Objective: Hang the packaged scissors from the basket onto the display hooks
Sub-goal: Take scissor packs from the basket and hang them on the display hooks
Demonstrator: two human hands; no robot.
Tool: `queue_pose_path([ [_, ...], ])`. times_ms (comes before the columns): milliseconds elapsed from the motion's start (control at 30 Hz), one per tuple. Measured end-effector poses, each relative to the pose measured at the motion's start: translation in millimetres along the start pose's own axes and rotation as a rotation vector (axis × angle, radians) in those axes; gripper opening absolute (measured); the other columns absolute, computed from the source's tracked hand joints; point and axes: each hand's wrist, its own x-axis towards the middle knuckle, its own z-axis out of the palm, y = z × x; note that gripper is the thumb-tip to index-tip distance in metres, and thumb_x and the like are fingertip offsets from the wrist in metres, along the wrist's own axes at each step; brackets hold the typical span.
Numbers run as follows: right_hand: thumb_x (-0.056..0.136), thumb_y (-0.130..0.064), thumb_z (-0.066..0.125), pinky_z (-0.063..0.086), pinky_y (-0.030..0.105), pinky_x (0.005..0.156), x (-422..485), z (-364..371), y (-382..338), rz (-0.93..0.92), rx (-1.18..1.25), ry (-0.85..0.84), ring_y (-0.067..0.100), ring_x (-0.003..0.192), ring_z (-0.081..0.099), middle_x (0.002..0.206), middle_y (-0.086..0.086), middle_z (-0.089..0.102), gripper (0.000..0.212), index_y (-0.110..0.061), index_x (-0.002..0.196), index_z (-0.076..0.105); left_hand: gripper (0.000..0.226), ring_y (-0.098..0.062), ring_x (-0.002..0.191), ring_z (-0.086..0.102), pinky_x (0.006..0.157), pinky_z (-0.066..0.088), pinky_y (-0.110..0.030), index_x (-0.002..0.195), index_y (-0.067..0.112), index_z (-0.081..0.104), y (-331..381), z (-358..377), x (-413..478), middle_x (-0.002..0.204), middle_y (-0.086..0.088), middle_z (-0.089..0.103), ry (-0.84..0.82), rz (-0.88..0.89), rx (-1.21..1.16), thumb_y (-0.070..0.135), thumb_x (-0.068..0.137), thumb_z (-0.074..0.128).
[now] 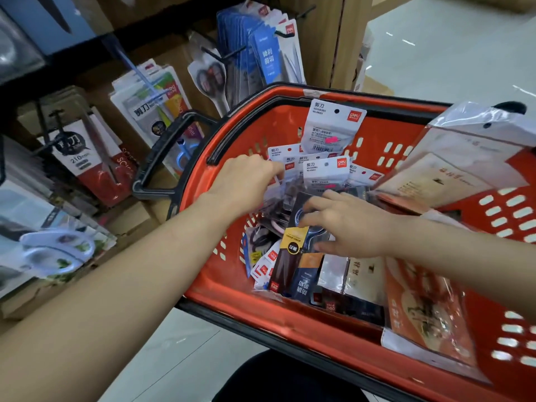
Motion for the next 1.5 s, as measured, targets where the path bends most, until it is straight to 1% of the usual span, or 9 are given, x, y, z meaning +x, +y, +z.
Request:
queue_pose_path([
  [200, 0.090, -0.055, 0.069, 0.049, 0.042, 0.102, 56, -36, 10, -0.045, -0.034, -0.211, 0.028, 0.127, 0.054, 0.139, 0.005, 0.058, 0.069, -0.022, 0.148, 0.050, 0.041, -0.033, 0.102, 0.068, 0.067, 0.035, -0.035, 0.131, 0.034, 0.058, -2, -4, 1, 0.105, -0.006, 0.072, 0.069, -0.002, 0.072, 0.016, 0.096, 0.068],
  [367, 0.088, -0.058, 0.071, 0.040, 0.048, 0.113, 75, 4, 25, 0.006, -0.051, -0.366, 0.035, 0.140, 0.037, 0.167, 0.003, 0.024, 0.089, -0.032, 0.161, 0.029, 0.036, -0.034, 0.097, 0.069, 0.065, 0.036, -0.036, 0.126, 0.031, 0.061, -6, -5, 2, 0.103, -0.004, 0.073, 0.073, -0.031, 0.109, 0.012, 0.095, 0.067],
  [633, 0.083, -0.052, 0.078, 0.044, 0.039, 0.100, 25, 46, 52, 0.042, 0.172, -0.113, 0.020, 0.115, 0.043, 0.122, -0.006, 0.049, 0.063, -0.029, 0.138, 0.057, 0.027, -0.031, 0.099, 0.068, 0.069, 0.038, -0.034, 0.110, 0.035, 0.066, -7, -6, 3, 0.103, 0.001, 0.073, 0.073, 0.001, 0.014, 0.015, 0.092, 0.070],
  [833, 0.089, -0.046, 0.077, 0.045, 0.036, 0.105, 23, 43, 50, 0.112, 0.360, -0.037, 0.019, 0.125, 0.053, 0.133, -0.002, 0.059, 0.059, -0.023, 0.139, 0.057, 0.034, 0.005, 0.071, 0.061, 0.064, 0.046, -0.019, 0.108, 0.035, 0.080, -9, 4, -10, 0.073, 0.023, 0.065, -0.543, 0.128, -0.327, 0.025, 0.077, 0.090],
  [900, 0.088, -0.040, 0.079, 0.043, 0.035, 0.111, 22, 43, 45, 0.152, 0.491, 0.053, 0.019, 0.134, 0.051, 0.148, -0.002, 0.053, 0.073, -0.022, 0.151, 0.046, 0.040, 0.008, 0.068, 0.055, 0.064, 0.042, -0.020, 0.111, 0.034, 0.079, -9, 3, -9, 0.068, 0.026, 0.055, -0.490, 0.120, -0.308, 0.026, 0.074, 0.092],
  [1067, 0.085, -0.044, 0.081, 0.034, 0.042, 0.118, 35, 48, 33, 0.160, 0.520, 0.108, 0.023, 0.144, 0.038, 0.158, 0.001, 0.041, 0.094, -0.022, 0.160, 0.030, 0.067, -0.022, 0.121, 0.050, 0.091, 0.052, -0.039, 0.139, 0.029, 0.051, -6, 0, -3, 0.130, 0.002, 0.050, -0.091, 0.122, -0.102, 0.038, 0.080, 0.082],
  [1233, 0.085, -0.038, 0.079, 0.036, 0.041, 0.111, 34, 43, 40, 0.216, 0.319, 0.275, 0.024, 0.136, 0.042, 0.151, 0.000, 0.040, 0.100, -0.025, 0.162, 0.017, 0.087, -0.032, 0.129, 0.053, 0.097, 0.054, -0.046, 0.158, 0.017, 0.029, 0, 5, 9, 0.145, -0.008, 0.049, -0.199, 0.029, 0.012, 0.037, 0.089, 0.077],
  [1400, 0.088, -0.034, 0.077, 0.037, 0.033, 0.083, 37, 39, 45, 0.235, 0.307, 0.294, 0.015, 0.099, 0.043, 0.125, -0.002, 0.048, 0.102, -0.027, 0.163, 0.009, 0.022, -0.035, 0.103, 0.065, 0.079, 0.054, -0.045, 0.108, 0.013, 0.068, -1, 12, 10, 0.110, -0.006, 0.061, -0.161, -0.001, 0.020, 0.025, 0.091, 0.076],
  [1500, 0.088, -0.037, 0.077, 0.040, 0.034, 0.080, 40, 35, 49, 0.221, 0.397, 0.267, 0.018, 0.100, 0.048, 0.112, -0.006, 0.043, 0.100, -0.028, 0.164, 0.013, 0.027, -0.033, 0.093, 0.064, 0.072, 0.050, -0.043, 0.077, 0.017, 0.053, 2, 10, 7, 0.094, -0.004, 0.058, -0.162, -0.041, -0.017, 0.025, 0.096, 0.070],
])
